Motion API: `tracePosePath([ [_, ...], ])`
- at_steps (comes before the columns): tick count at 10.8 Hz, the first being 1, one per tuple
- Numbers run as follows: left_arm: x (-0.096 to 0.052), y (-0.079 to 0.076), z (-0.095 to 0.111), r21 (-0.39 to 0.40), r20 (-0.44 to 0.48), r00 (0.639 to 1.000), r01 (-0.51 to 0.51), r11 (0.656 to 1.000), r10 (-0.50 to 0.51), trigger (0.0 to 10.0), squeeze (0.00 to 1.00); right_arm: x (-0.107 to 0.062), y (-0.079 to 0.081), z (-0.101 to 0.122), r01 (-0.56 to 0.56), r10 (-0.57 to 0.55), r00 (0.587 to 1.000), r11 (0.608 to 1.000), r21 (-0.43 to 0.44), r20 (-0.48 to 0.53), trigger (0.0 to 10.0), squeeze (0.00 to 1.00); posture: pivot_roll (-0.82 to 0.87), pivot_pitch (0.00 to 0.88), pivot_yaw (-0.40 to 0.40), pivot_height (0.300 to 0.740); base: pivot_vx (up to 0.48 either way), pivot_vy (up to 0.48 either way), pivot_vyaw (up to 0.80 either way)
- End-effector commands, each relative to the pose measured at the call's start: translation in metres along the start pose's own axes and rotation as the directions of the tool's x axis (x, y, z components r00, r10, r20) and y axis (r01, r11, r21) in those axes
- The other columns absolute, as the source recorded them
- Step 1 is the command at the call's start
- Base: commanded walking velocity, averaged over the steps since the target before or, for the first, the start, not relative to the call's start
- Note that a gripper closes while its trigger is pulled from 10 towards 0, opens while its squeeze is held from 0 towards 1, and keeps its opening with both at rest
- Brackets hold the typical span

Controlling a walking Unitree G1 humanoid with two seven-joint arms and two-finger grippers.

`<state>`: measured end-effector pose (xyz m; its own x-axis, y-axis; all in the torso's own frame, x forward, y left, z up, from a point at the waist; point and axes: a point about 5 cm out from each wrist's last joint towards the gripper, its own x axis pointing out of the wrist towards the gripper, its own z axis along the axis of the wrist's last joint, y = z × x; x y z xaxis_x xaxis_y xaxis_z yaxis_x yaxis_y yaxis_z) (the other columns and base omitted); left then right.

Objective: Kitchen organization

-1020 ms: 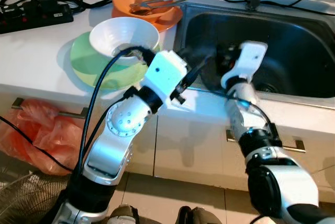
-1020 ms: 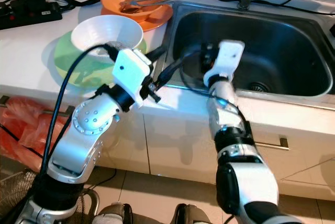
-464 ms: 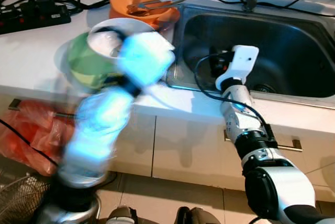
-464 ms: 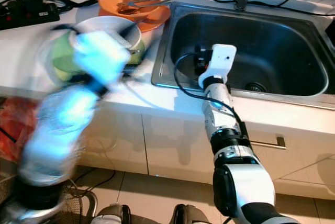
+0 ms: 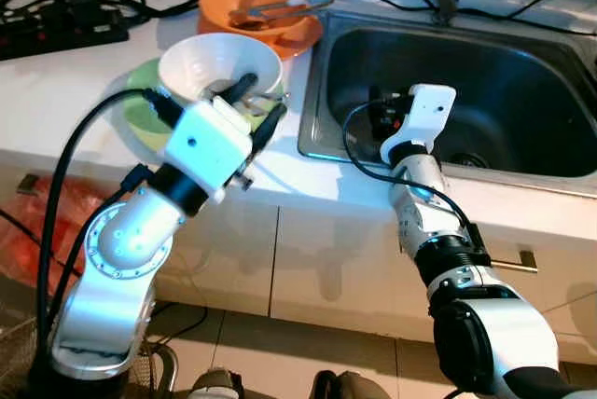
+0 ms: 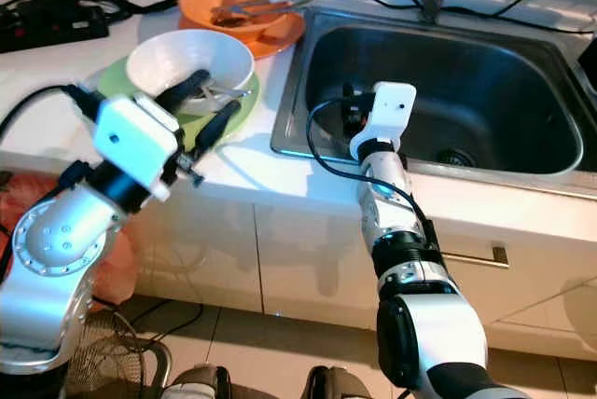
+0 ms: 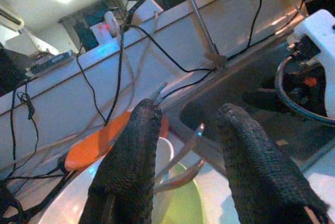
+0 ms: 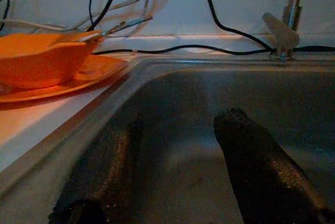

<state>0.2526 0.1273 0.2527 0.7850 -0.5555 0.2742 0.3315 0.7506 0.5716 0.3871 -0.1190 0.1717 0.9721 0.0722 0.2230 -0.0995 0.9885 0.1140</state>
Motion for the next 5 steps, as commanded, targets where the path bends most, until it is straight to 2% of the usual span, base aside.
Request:
tracePosePath([
  [1,-0.002,-0.007,-0.008,-0.008,-0.038,0.998,0.047,0.999,-0.047,10.0,0.0,-0.01,0.0,-0.021,0.0,0.001,0.996,1.0,0.01,-0.089,10.0,0.0,0.19,0.124,-0.074,0.74,0.0,0.0,0.0],
  [3,-0.004,-0.009,-0.017,-0.011,-0.077,0.996,0.042,0.999,-0.042,10.0,0.0,-0.009,-0.003,-0.018,-0.018,0.018,0.997,1.0,0.005,-0.08,10.0,0.0,0.19,0.132,-0.073,0.74,0.0,0.0,0.0],
  [5,-0.005,-0.009,-0.019,-0.014,-0.085,0.996,0.036,0.999,-0.037,10.0,0.0,-0.003,-0.014,-0.008,-0.084,0.086,0.994,0.996,0.035,-0.067,10.0,0.0,0.18,0.14,-0.075,0.74,0.0,0.0,0.0],
])
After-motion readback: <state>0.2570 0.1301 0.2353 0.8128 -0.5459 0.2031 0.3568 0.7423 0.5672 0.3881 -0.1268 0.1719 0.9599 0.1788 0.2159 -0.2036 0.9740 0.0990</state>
